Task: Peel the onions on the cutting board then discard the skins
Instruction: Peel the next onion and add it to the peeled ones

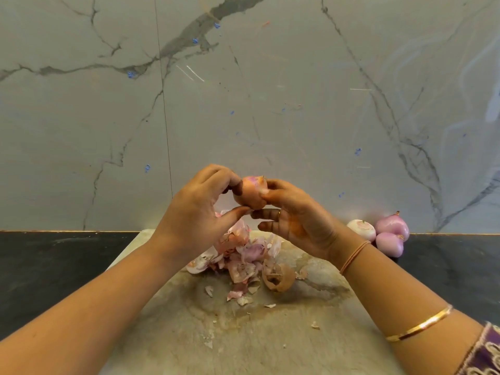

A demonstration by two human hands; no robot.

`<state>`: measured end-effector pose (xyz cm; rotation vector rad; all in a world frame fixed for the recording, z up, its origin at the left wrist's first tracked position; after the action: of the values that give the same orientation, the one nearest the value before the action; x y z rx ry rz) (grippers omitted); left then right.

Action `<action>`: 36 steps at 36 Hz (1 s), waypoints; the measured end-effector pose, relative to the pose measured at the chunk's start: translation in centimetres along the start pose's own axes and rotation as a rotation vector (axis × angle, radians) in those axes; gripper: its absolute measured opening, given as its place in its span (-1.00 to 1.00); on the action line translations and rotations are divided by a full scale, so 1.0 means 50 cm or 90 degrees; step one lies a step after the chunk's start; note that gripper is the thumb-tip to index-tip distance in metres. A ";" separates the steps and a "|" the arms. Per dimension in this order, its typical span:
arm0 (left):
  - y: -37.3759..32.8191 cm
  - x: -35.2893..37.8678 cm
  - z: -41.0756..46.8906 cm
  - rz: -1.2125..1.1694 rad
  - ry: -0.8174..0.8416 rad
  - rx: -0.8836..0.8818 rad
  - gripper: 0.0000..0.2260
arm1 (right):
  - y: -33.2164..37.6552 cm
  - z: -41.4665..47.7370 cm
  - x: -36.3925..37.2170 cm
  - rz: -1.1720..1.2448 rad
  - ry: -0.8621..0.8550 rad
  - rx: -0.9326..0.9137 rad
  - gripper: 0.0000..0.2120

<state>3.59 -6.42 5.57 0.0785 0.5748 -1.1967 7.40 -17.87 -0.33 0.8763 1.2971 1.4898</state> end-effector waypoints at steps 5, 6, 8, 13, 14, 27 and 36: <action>0.002 -0.002 0.002 0.002 -0.004 -0.010 -0.76 | 0.004 0.002 -0.008 -0.025 -0.028 -0.018 -0.66; 0.003 -0.001 0.002 0.003 -0.003 -0.013 -0.76 | 0.008 0.001 -0.010 -0.029 -0.033 -0.027 -0.66; 0.005 0.000 0.001 0.007 -0.002 -0.020 -0.75 | 0.015 0.000 -0.012 -0.068 -0.043 -0.051 -0.65; 0.029 0.001 -0.002 -0.004 -0.009 -0.093 -0.72 | 0.030 -0.002 -0.009 -0.239 -0.071 -0.104 -0.54; 0.034 0.001 -0.003 -0.003 -0.010 -0.106 -0.72 | 0.033 -0.003 -0.008 -0.256 -0.073 -0.112 -0.51; 0.072 0.012 -0.019 -0.206 -0.032 -0.285 -0.80 | 0.080 -0.024 0.011 -0.534 -0.128 -0.297 -0.52; 0.090 0.015 -0.026 -0.316 -0.060 -0.358 -0.83 | 0.087 -0.028 0.018 -0.629 -0.129 -0.344 -0.51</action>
<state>7.30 -4.87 3.03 -0.6262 0.8574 -1.4609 4.98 -17.41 3.62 -0.0188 0.8763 0.8353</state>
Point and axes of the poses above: each hand's wrist, its own z-axis towards the middle knuckle, its own x-axis out of the palm, y = z × x, the point moved 10 cm from there along z, towards the middle knuckle, and after that the axes turned 10 degrees about -z, right-handed, at the moved point
